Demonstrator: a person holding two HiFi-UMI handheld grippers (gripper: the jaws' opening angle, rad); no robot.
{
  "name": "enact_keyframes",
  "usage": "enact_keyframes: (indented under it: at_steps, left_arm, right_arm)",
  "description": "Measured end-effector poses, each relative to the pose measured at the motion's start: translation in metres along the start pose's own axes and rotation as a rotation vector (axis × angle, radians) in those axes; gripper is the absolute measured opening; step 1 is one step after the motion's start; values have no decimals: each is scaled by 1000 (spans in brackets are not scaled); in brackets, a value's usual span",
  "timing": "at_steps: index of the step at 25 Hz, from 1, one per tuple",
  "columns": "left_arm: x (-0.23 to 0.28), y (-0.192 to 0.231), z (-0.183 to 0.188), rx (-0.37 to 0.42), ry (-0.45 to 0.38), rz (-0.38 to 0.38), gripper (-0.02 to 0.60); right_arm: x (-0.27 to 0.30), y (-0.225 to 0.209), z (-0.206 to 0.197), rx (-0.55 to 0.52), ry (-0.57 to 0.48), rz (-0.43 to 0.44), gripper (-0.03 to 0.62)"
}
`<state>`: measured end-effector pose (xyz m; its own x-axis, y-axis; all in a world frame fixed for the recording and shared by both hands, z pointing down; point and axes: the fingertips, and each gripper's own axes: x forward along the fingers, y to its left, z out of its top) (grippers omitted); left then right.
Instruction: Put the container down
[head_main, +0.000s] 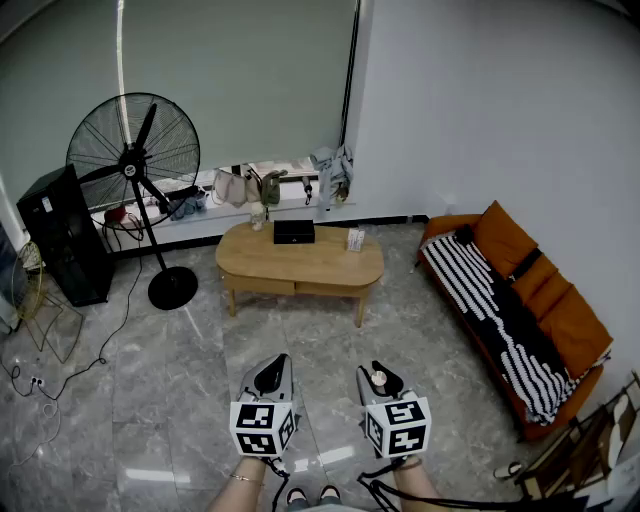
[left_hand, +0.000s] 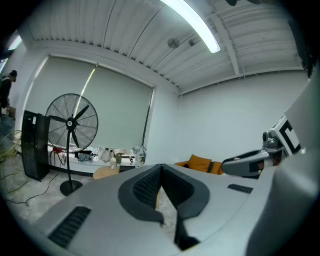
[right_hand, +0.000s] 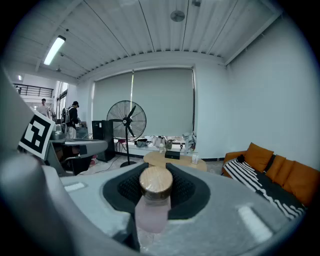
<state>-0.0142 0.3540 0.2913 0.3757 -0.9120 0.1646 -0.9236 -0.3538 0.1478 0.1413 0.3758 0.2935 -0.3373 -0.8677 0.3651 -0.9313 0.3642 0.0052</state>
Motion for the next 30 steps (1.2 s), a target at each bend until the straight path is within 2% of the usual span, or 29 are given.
enact_keyframes:
  at_steps: [20, 30]
  left_arm:
    - [-22, 12, -3, 13, 2, -30, -3]
    - [5, 33, -9, -7, 16, -9, -3]
  right_arm:
    - [-6, 29, -1, 54, -13, 19, 114]
    - [28, 19, 0, 81, 6, 39, 114]
